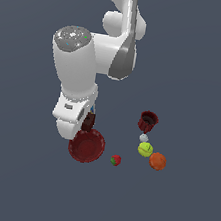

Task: Pick up a designated object from a clutter of objects.

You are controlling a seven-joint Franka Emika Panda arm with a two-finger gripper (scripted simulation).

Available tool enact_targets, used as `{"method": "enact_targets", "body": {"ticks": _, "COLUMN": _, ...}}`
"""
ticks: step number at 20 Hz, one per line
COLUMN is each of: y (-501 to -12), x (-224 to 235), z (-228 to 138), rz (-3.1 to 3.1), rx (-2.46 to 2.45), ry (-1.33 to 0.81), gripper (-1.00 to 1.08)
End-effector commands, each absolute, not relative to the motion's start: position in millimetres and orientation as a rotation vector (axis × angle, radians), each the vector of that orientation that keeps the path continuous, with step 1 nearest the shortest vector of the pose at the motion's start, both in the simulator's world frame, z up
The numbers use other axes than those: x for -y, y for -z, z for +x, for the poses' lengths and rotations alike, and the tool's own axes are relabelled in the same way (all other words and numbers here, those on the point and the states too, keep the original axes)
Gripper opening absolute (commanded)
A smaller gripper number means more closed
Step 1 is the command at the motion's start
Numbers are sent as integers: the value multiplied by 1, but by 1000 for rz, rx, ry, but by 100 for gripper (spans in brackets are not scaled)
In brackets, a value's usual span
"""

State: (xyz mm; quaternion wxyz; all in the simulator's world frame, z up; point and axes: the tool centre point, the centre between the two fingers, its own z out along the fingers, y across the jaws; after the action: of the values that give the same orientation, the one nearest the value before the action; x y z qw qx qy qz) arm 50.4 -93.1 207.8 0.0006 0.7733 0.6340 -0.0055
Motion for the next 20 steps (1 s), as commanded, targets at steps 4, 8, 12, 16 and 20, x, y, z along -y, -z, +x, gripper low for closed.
{"method": "enact_targets", "body": {"ticks": 4, "y": -255, "x": 54, "z": 31, "rz": 2427, "rx": -1990, "ry": 16, "gripper": -100}}
{"method": "enact_targets", "body": {"ticks": 8, "y": -290, "x": 25, "z": 17, "rz": 2427, "rx": -1992, "ry": 14, "gripper": -100}}
{"method": "enact_targets", "body": {"ticks": 12, "y": -326, "x": -5, "z": 3, "rz": 2427, "rx": -1994, "ry": 10, "gripper": -100}}
{"method": "enact_targets", "body": {"ticks": 16, "y": -359, "x": -31, "z": -9, "rz": 2427, "rx": -1995, "ry": 7, "gripper": -100}}
{"method": "enact_targets", "body": {"ticks": 20, "y": -387, "x": -54, "z": -19, "rz": 2427, "rx": -1995, "ry": 4, "gripper": -100}}
